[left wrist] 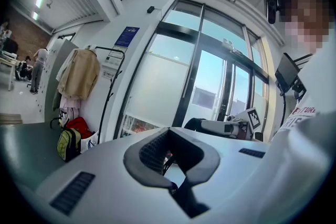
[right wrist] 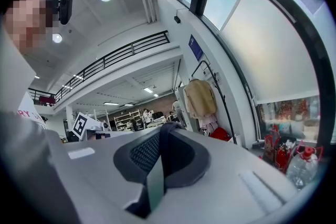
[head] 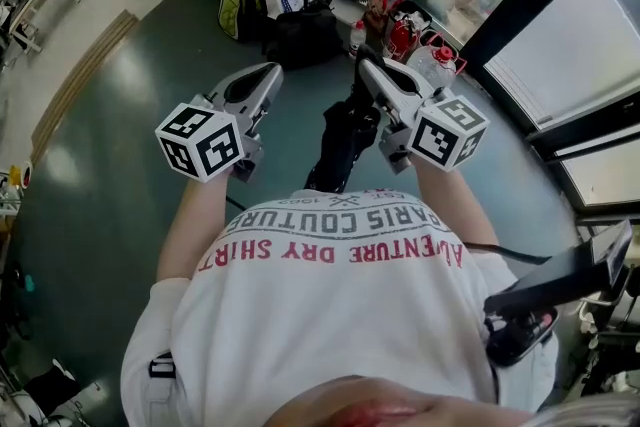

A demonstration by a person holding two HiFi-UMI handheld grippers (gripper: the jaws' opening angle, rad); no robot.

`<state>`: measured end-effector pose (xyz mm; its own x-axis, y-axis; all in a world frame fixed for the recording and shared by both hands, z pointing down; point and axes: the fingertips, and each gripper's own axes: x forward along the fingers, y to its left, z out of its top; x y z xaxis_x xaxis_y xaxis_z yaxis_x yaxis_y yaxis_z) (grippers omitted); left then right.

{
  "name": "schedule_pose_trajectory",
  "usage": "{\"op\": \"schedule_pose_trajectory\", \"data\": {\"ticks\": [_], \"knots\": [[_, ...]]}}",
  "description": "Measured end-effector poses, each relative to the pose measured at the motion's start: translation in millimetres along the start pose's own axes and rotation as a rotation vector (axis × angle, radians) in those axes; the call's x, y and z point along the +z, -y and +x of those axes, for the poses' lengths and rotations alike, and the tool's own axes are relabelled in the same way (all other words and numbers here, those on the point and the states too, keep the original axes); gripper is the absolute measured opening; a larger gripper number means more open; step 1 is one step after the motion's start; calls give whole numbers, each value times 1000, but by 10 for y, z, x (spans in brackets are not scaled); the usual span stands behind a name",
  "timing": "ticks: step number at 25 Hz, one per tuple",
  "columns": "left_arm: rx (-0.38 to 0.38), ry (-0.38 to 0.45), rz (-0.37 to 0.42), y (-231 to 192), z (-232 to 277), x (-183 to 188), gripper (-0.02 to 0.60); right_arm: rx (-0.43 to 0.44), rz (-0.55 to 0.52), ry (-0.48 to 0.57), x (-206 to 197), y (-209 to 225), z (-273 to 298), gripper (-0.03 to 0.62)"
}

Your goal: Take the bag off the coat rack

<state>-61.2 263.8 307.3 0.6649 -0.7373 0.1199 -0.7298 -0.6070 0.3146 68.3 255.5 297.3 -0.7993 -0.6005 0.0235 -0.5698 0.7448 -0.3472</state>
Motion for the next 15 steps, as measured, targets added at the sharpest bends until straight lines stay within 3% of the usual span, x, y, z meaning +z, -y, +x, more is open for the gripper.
{"op": "schedule_pose_trajectory", "data": {"ticks": [15], "knots": [[-16,-27,-11,-151,169,-43,2,-3,14,3,-11,146,142,8]]}}
